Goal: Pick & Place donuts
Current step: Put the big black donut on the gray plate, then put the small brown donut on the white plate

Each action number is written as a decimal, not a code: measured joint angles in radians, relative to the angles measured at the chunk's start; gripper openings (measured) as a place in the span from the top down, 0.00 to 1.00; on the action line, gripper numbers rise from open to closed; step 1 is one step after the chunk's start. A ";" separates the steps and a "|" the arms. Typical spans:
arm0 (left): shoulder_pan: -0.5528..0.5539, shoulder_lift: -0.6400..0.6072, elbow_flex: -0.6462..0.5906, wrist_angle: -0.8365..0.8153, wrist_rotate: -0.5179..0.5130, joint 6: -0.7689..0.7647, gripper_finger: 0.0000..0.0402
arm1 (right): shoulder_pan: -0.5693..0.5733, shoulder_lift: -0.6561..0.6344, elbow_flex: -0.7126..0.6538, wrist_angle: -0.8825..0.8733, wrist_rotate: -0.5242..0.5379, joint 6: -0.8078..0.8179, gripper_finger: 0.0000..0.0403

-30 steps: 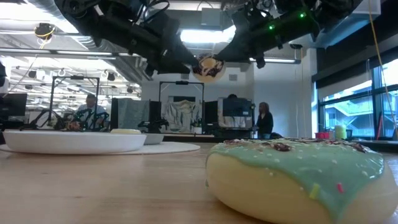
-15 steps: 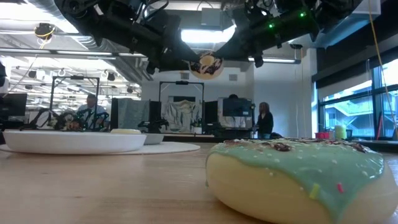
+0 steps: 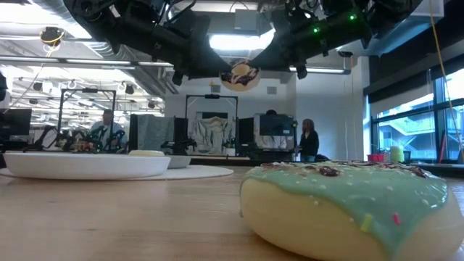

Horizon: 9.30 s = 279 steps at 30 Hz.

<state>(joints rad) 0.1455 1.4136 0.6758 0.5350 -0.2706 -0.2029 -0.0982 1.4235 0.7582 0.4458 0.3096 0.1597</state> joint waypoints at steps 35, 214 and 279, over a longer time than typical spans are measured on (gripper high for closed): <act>0.101 -0.162 0.000 -0.890 0.003 -0.293 0.96 | 0.000 -0.241 -0.001 -0.483 -0.007 -0.006 0.47; -0.157 -0.050 0.067 -0.573 -0.182 -0.228 0.49 | 0.006 0.232 0.299 -0.457 -0.108 -0.195 0.92; -0.116 0.007 0.067 -0.271 -0.182 -0.171 0.89 | 0.085 0.231 0.352 -0.440 0.087 -0.250 0.91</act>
<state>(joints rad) 0.0292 1.4204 0.7429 0.2638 -0.4525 -0.3742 -0.0132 1.6543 1.1099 0.0059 0.3966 -0.0903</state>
